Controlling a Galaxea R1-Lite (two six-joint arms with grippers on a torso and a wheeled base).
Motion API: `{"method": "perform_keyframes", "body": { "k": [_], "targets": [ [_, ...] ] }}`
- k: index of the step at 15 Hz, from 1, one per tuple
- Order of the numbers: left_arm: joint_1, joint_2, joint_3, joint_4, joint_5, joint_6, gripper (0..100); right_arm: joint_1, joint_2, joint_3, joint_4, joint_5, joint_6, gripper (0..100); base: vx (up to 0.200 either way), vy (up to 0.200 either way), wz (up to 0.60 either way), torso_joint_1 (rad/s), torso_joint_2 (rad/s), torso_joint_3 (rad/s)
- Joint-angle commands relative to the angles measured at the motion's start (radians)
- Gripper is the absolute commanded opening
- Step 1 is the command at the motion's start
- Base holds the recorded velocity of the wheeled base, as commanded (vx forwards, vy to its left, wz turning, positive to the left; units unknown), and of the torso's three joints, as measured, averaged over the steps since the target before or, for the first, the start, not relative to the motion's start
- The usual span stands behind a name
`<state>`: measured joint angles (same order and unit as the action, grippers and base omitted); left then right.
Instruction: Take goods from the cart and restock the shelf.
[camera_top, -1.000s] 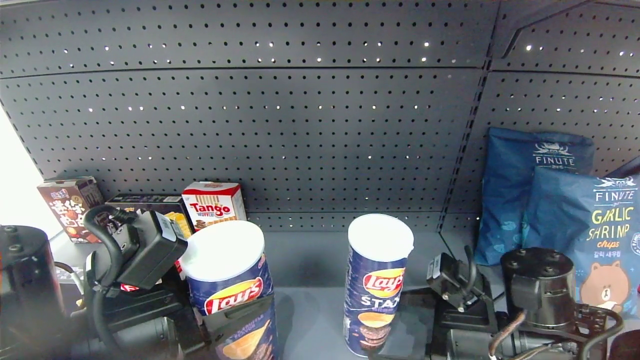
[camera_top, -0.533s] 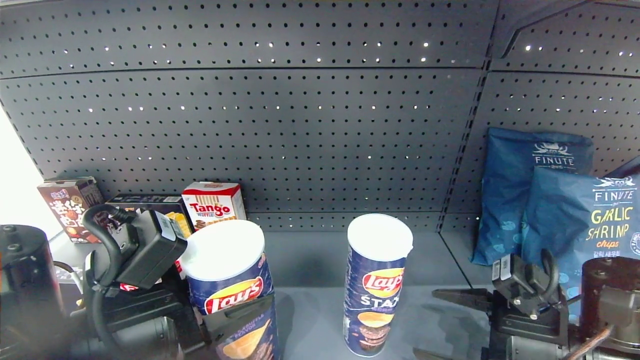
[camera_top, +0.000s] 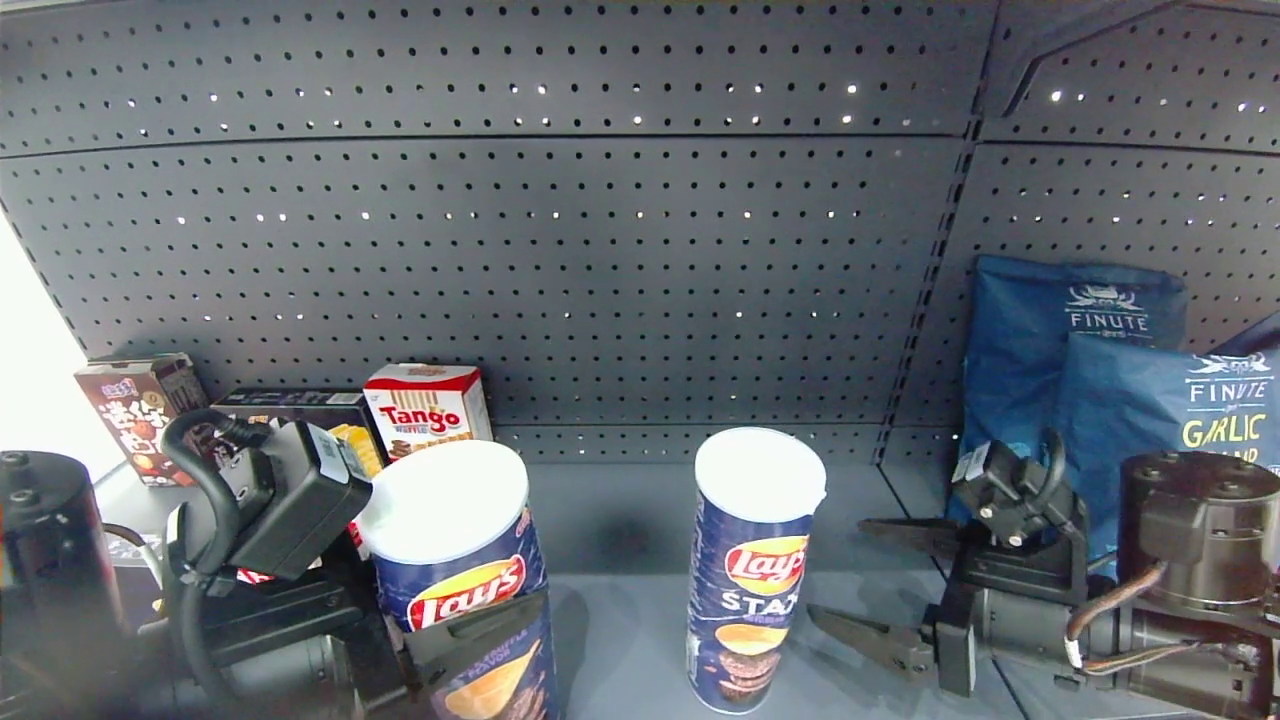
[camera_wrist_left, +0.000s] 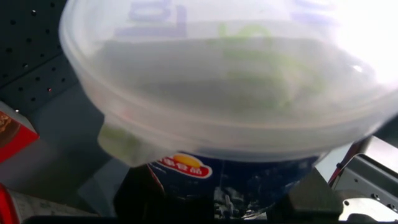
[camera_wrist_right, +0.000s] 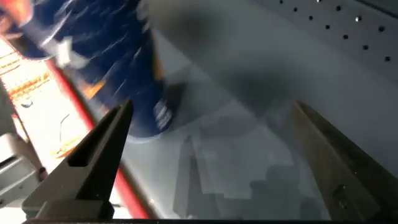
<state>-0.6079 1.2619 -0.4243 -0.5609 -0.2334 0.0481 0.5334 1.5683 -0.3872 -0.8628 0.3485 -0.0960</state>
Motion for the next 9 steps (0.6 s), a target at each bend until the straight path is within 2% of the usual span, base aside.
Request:
{"method": "perform_keyframes", "body": {
  "k": [1, 9],
  "targets": [
    [0.003, -0.01, 0.005, -0.001, 0.0, -0.001, 0, -0.001, 0.059, -0.032, -0.001, 0.001, -0.001, 100, 0.0, 0.0, 0.0, 0.0, 0.0, 0.0],
    [0.003, -0.01, 0.012, -0.002, 0.0, 0.001, 0, 0.023, 0.085, -0.03, -0.002, 0.004, -0.005, 100, 0.0, 0.0, 0.0, 0.0, 0.0, 0.0]
  ]
}}
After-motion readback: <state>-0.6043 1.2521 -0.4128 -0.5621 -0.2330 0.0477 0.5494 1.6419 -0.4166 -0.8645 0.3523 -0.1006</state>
